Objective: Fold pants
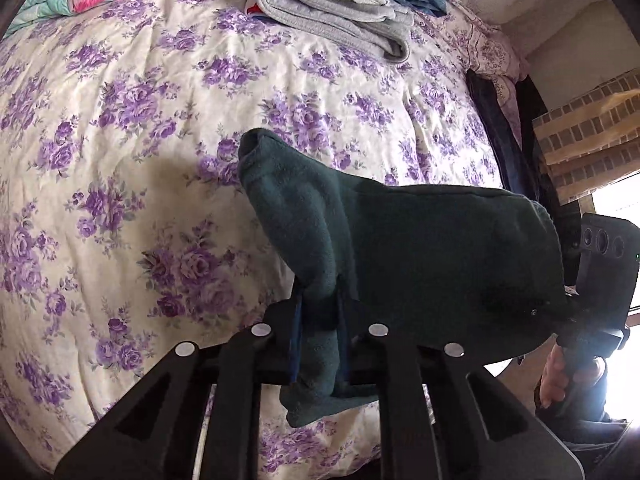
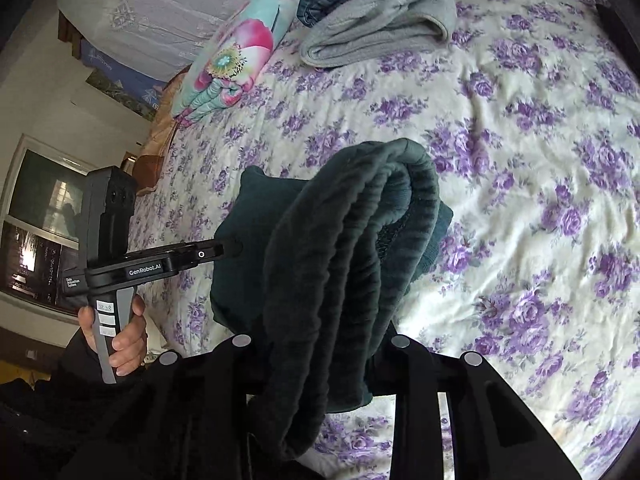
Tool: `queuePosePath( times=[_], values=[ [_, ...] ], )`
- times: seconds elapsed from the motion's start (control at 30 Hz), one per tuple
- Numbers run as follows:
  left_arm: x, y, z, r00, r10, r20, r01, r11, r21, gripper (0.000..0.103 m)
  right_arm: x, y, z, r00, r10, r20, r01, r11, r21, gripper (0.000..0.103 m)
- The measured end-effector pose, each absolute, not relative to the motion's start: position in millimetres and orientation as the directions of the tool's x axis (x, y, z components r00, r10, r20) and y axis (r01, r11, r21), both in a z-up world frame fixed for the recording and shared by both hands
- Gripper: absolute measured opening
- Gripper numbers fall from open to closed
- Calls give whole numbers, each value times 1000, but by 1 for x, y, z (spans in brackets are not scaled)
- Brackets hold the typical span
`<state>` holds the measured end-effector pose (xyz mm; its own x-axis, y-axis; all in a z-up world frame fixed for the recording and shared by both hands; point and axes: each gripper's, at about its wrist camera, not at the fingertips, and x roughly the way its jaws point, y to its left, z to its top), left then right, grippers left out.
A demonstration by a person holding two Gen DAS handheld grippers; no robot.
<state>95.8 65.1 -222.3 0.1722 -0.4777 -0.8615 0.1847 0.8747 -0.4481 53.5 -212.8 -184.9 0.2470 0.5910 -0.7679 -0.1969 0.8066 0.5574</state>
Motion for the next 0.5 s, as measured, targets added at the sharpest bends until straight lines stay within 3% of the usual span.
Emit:
queuePosePath(
  times=[0.27, 0.5],
  values=[
    [131, 63, -172, 250, -487, -837, 198, 872, -448, 13, 84, -221, -139, 324, 598, -733, -255, 802, 541, 30],
    [241, 41, -82, 352, -432, -830, 269, 897, -352, 13, 190, -225, -59, 418, 570, -708, -321, 821, 472, 30]
  ],
)
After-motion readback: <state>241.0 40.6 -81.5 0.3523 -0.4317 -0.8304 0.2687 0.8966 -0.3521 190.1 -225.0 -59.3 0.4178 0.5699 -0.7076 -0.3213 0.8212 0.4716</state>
